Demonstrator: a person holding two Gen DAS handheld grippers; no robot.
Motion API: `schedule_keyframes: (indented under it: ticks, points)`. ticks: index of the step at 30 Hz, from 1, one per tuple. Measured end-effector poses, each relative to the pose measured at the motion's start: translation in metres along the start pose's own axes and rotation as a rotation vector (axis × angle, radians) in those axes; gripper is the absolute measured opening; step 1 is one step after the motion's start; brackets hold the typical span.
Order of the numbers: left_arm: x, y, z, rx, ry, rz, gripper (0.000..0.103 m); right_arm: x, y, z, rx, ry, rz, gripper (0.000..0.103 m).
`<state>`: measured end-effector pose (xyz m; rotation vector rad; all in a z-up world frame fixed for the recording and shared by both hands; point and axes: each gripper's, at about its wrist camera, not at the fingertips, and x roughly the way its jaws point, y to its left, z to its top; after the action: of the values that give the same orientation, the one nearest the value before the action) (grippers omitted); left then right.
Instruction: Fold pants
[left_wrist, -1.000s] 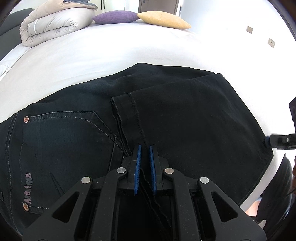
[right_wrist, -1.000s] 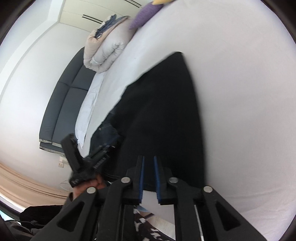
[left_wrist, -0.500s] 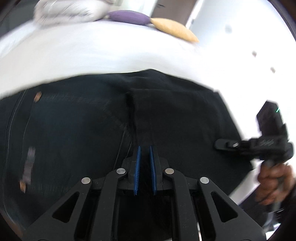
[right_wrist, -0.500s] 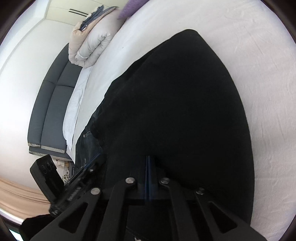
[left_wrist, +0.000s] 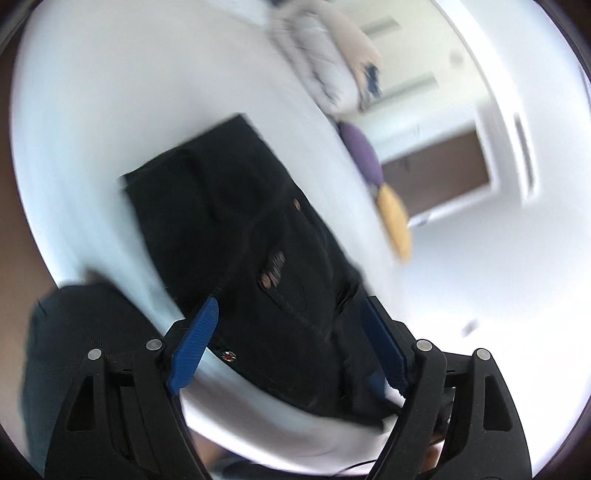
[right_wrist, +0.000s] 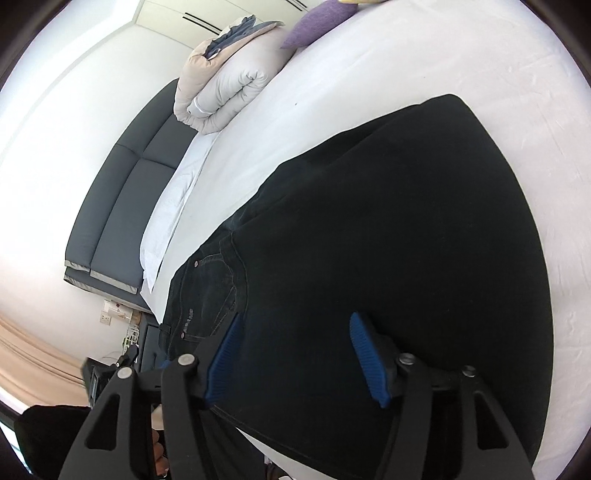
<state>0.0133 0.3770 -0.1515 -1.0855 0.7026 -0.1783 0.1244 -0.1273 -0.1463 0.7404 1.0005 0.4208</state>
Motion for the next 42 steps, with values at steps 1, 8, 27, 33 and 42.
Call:
schedule_keyframes:
  ticks: [1,8,27,33,42]
  points:
    - [-0.004,0.01,0.003,-0.064,-0.012,-0.025,0.079,-0.001,-0.001,0.001,0.013,0.003,0.008,0.063]
    - [-0.021,0.052,0.013,-0.226,-0.058,-0.051,0.079,-0.004,-0.005,0.0,0.032,0.006,0.008,0.061]
    - [-0.011,0.101,0.041,-0.289,-0.089,-0.089,0.077,-0.003,-0.004,-0.002,0.02,0.009,-0.004,0.061]
    - [-0.017,0.097,0.043,-0.245,-0.105,-0.09,0.077,-0.003,-0.004,-0.001,0.016,0.011,-0.007,0.061]
    - [0.004,0.107,0.054,-0.297,-0.089,-0.152,0.077,-0.003,-0.004,-0.001,0.012,0.012,-0.009,0.061]
